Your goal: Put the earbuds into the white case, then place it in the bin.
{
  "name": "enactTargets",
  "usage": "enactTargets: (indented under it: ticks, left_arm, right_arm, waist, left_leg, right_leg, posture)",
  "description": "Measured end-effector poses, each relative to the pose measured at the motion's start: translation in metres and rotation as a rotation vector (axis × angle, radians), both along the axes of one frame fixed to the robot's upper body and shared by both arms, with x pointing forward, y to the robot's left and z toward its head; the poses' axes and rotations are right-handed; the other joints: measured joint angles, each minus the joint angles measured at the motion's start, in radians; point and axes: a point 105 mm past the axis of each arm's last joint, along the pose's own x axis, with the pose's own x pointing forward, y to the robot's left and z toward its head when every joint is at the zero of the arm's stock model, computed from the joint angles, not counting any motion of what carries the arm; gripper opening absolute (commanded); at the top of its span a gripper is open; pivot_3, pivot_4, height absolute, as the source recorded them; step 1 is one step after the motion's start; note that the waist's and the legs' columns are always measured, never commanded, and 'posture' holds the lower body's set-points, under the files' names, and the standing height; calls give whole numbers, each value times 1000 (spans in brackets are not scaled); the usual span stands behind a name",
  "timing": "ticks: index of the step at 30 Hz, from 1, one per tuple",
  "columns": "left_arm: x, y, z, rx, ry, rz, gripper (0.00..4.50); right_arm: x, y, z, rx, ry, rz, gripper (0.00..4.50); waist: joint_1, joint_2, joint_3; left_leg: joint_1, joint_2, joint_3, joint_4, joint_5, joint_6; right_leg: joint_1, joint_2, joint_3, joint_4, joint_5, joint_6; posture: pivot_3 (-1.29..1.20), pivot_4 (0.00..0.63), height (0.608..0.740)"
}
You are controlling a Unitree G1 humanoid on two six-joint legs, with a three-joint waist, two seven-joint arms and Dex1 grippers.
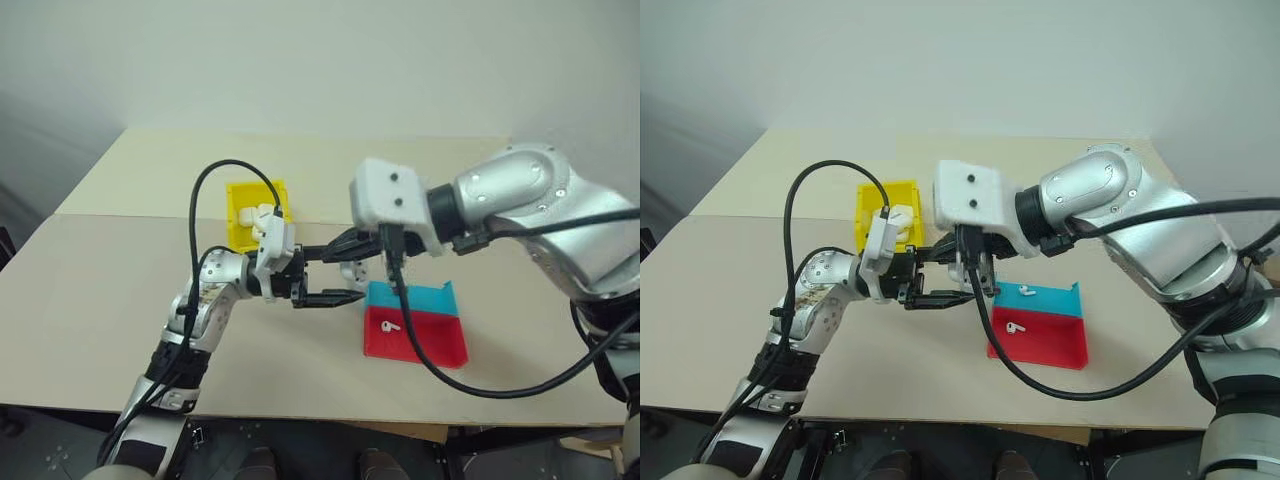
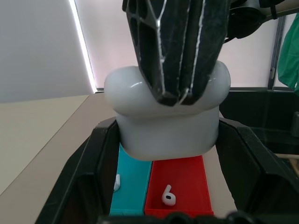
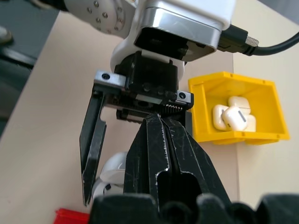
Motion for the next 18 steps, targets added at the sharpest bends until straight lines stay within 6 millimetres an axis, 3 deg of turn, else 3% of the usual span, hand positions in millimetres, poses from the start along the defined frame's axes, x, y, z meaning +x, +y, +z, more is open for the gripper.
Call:
enactTargets:
  ticks: [2,5,9,12,15,18]
  left_arm:
    - [0,4,-1,-2,8,18,2843]
    - [1,11,-2,-12,9,53,2843]
    - [0,20,16,-78,-49,108,2843]
    - [13,27,34,-167,-114,288,2843]
    - [36,36,42,-224,-106,533,2843]
    - [69,63,51,-244,-105,887,2843]
  right_arm:
    - [4,-9,-10,-15,27,-29,24]
    - [5,-18,-7,19,33,-63,24]
    - [8,-28,-1,105,65,-124,24]
    - [12,-29,18,394,141,-173,24]
    - [13,-44,33,598,183,-242,24]
    - [17,-58,10,678,264,-361,24]
  waist:
    - [-1,0,0]
    - [-2,0,0]
    - [-4,0,0]
    - [-2,0,0]
    - [7,-1,-1]
    - [15,-1,-1]
  left_leg:
    - [0,0,-1,1,0,0]
    - [1,0,-1,1,0,0]
    - [1,0,-1,1,0,0]
    - [2,0,-1,2,0,0]
    - [2,0,-2,2,0,0]
    - [1,-1,-3,3,0,0]
  right_leg:
    - [0,0,0,2,0,0]
    - [-1,0,0,3,0,0]
    - [0,0,0,4,0,0]
    - [1,0,0,4,0,0]
    - [3,0,-1,3,0,0]
    - [2,-1,0,4,0,1]
  posture:
    - [0,150,740]
    - [0,150,740]
    - [0,150,740]
    - [0,150,740]
    - [0,150,740]
    - [0,150,740]
